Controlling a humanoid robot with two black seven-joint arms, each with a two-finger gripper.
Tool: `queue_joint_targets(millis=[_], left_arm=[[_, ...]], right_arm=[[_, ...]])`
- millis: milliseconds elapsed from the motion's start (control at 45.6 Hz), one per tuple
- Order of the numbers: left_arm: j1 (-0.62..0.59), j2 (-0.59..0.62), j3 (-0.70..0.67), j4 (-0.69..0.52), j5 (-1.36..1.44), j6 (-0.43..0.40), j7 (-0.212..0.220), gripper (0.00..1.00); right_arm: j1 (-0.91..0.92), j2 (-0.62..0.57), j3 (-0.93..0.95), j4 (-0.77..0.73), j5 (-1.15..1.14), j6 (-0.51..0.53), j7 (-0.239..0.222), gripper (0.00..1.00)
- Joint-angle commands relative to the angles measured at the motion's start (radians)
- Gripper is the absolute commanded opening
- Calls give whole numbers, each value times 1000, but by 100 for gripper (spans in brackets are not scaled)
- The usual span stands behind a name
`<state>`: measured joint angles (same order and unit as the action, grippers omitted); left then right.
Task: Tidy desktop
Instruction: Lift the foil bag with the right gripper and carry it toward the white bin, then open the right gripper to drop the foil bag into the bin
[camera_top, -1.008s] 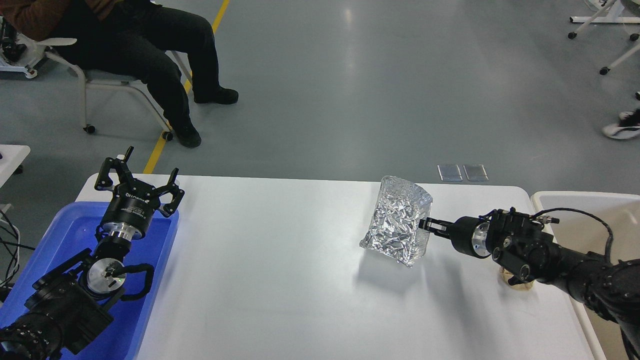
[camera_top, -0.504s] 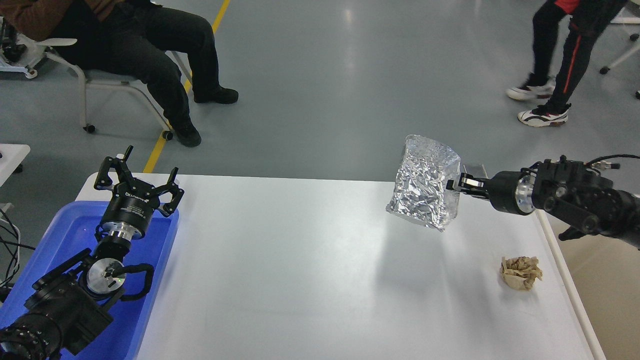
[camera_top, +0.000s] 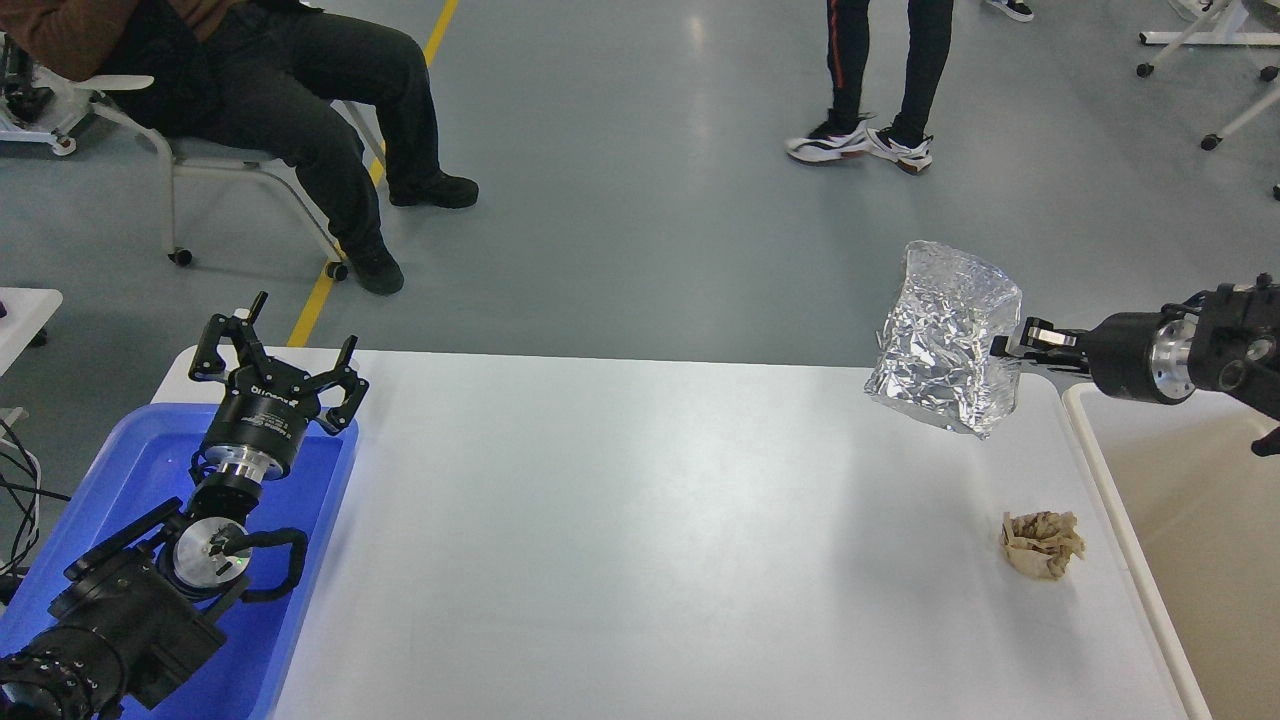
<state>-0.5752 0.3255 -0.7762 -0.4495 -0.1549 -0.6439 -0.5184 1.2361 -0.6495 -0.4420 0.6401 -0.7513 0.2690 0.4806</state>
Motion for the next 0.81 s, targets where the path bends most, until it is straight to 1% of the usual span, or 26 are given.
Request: queue_joint_targets(millis=[0, 88, 175, 285, 351, 394, 460, 570, 701, 789], left_arm=[[0, 1, 0, 0, 0, 0, 0, 100], [0, 1, 0, 0, 0, 0, 0, 100], [0, 0, 0, 0, 0, 0, 0, 100], [0, 0, 0, 0, 0, 0, 0, 100], [0, 1, 0, 0, 0, 1, 0, 100], [1, 1, 0, 0, 0, 1, 0, 100], [0, 0, 0, 0, 0, 1, 0, 100], [0, 1, 0, 0, -2, 1, 0, 100], [0, 0, 0, 0, 0, 1, 0, 100], [1, 1, 0, 0, 0, 0, 0, 100]], right_arm=[[-43, -87, -10, -36, -74, 6, 24, 0], [-95, -99, -12, -109, -91, 4, 59, 0], [-173, -99, -14, -233, -97, -1, 117, 0], [-269, -78, -17, -420, -97, -1, 193, 0], [-319, -47, -43, -496, -97, -5, 228, 0], [-340, -35, -61, -540, -94, -13, 242, 0], [-371, -25, -73, -597, -85, -31, 246, 0], [-423, -22, -78, -616, -83, -88, 246, 0], [-481, -21, -107, -619, -86, -211, 245, 0], [-501, -19, -144, -628, -86, -270, 243, 0]])
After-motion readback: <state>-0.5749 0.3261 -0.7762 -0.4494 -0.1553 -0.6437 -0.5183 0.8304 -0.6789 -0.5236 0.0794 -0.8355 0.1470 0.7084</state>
